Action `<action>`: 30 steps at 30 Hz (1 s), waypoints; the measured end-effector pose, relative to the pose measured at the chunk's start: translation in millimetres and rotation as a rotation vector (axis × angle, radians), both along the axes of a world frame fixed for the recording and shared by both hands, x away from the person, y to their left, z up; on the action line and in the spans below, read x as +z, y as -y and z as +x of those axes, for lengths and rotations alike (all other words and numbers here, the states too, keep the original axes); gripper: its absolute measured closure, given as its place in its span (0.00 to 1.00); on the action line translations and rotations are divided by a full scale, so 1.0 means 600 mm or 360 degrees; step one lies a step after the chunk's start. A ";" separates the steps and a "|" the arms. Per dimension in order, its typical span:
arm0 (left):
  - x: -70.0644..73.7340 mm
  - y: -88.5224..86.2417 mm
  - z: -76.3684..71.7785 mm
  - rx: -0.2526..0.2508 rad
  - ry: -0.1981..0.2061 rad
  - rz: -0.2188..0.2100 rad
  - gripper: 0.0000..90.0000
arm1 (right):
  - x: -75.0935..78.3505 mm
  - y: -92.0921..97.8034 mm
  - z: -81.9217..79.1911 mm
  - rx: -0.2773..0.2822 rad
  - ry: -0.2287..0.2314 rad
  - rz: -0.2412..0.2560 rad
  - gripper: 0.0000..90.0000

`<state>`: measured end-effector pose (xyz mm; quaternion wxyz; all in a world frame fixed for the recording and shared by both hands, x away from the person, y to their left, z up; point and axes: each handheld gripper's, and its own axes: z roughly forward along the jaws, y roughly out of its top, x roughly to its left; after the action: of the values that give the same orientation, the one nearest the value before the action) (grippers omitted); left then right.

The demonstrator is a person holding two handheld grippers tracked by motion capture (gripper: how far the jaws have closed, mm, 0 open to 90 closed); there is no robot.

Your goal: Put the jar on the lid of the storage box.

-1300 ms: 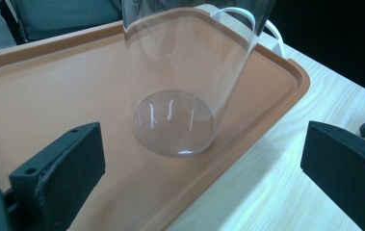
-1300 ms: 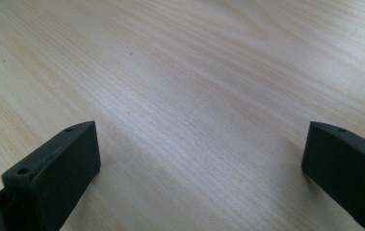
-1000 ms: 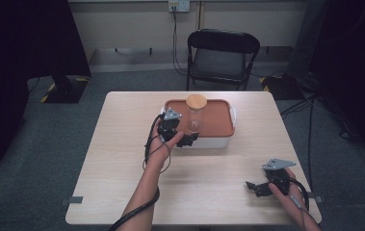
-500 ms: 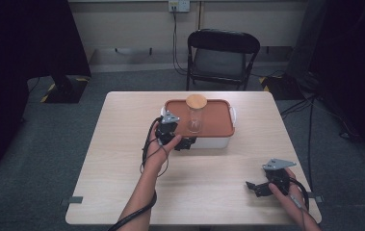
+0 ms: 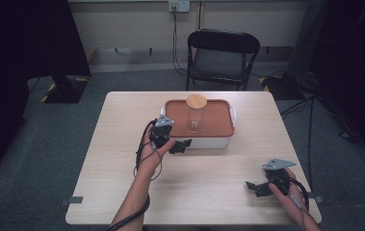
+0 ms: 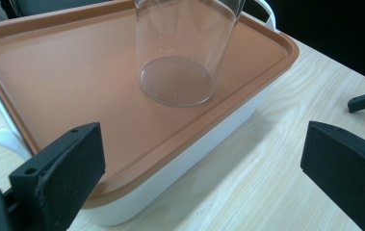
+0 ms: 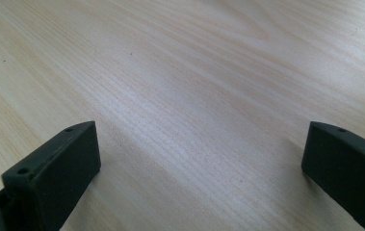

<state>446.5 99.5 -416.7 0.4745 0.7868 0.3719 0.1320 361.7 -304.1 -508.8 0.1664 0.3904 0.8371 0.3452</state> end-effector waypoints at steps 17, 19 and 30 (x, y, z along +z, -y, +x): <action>-0.002 -0.025 -0.017 0.0014 0.0008 0.0011 0.02 | 0.000 0.000 0.000 0.0000 0.0000 0.0000 0.00; -0.001 -0.026 -0.018 0.0012 0.0009 0.0013 0.02 | 0.000 0.000 0.000 0.0000 0.0000 0.0000 0.00; -0.002 -0.030 -0.026 0.0010 0.0017 -0.0005 0.02 | 0.000 0.000 0.000 0.0000 0.0000 0.0000 0.00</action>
<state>430.9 117.8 -418.0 0.4775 0.7841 0.3720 0.1371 361.7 -304.1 -508.8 0.1664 0.3904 0.8371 0.3452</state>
